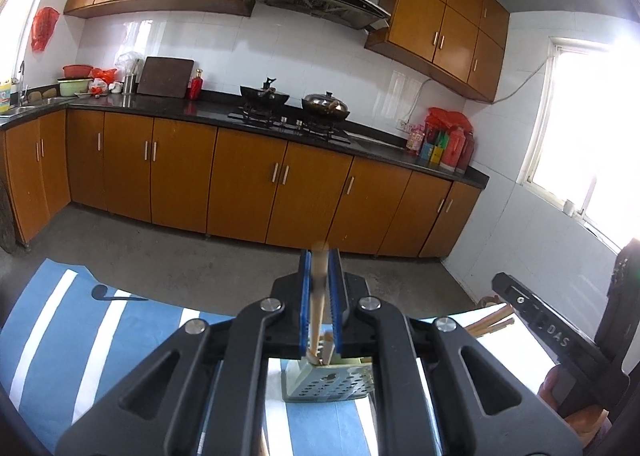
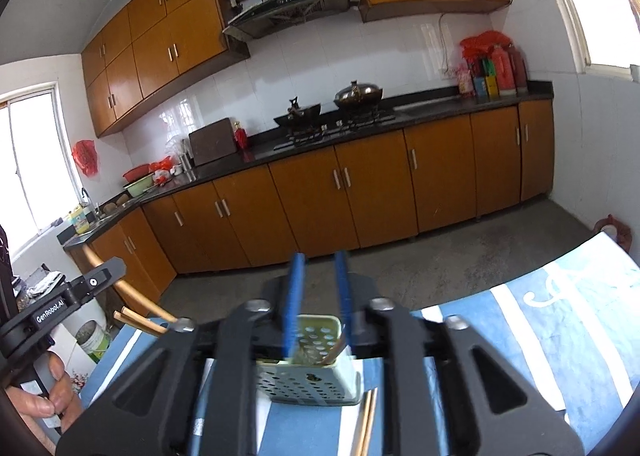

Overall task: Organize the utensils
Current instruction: 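Open both grippers to drop the chopsticks into the green holder, then grasp another chopstick with the left gripper while the right gripper grasps one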

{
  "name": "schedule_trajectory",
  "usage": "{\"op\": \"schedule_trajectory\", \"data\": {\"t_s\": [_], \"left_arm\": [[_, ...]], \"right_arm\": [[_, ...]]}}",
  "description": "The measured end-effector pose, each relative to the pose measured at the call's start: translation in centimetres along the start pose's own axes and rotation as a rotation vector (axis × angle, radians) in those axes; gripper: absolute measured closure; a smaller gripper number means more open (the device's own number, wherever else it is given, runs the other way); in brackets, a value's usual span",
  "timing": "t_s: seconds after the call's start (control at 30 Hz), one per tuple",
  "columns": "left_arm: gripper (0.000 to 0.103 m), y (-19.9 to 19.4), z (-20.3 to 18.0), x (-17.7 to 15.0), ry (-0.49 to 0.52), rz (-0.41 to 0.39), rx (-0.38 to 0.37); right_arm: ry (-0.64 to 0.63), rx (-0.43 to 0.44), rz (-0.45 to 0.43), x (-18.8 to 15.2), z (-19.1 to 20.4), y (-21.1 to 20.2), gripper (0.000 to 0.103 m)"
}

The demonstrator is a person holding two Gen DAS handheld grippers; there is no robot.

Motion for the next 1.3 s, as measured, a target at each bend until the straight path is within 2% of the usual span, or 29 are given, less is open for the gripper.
{"op": "schedule_trajectory", "data": {"t_s": [0.27,0.43,0.57,0.67,0.77,0.87,1.07,1.13,1.3], "left_arm": [[0.086,-3.7,1.5,0.7,-0.030,-0.042,0.025],[0.079,-6.9,3.3,-1.8,-0.020,-0.021,0.068],[0.078,-7.6,5.0,-6.9,-0.004,0.072,0.114],[0.078,-6.9,6.2,-12.2,0.000,0.187,0.144],[0.078,-5.9,6.7,-16.8,-0.009,0.290,0.151],[0.078,-5.3,6.6,-19.5,-0.018,0.353,0.140],[0.078,-5.2,5.4,-23.3,-0.020,0.424,0.111],[0.078,-5.1,5.1,-23.7,-0.016,0.434,0.105],[0.078,-4.7,4.5,-23.9,-0.011,0.451,0.088]], "right_arm": [[-0.007,-0.047,-0.057,0.9,-1.9,-4.2,0.074],[0.026,-0.118,0.013,-2.0,-5.6,-5.6,0.074],[0.056,-0.174,0.146,-7.3,-8.8,-4.8,0.074],[0.085,-0.190,0.279,-12.4,-10.2,-3.2,0.074],[0.087,-0.167,0.389,-17.1,-9.7,-2.1,0.075],[0.068,-0.150,0.471,-20.6,-8.6,-1.0,0.077],[0.016,-0.166,0.531,-23.5,-7.5,0.2,0.080],[0.000,-0.186,0.542,-24.0,-7.6,0.5,0.083],[-0.014,-0.189,0.540,-24.1,-7.6,0.6,0.083]]}}
Point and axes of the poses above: each gripper's, at about its wrist camera, not at the fingertips, and y roughly the way its jaws point, z to its left, x to its top, the point moved 8 cm from there along y, roughly the way its jaws point, and after that the axes turned 11 degrees about y, right-handed, at the moved point
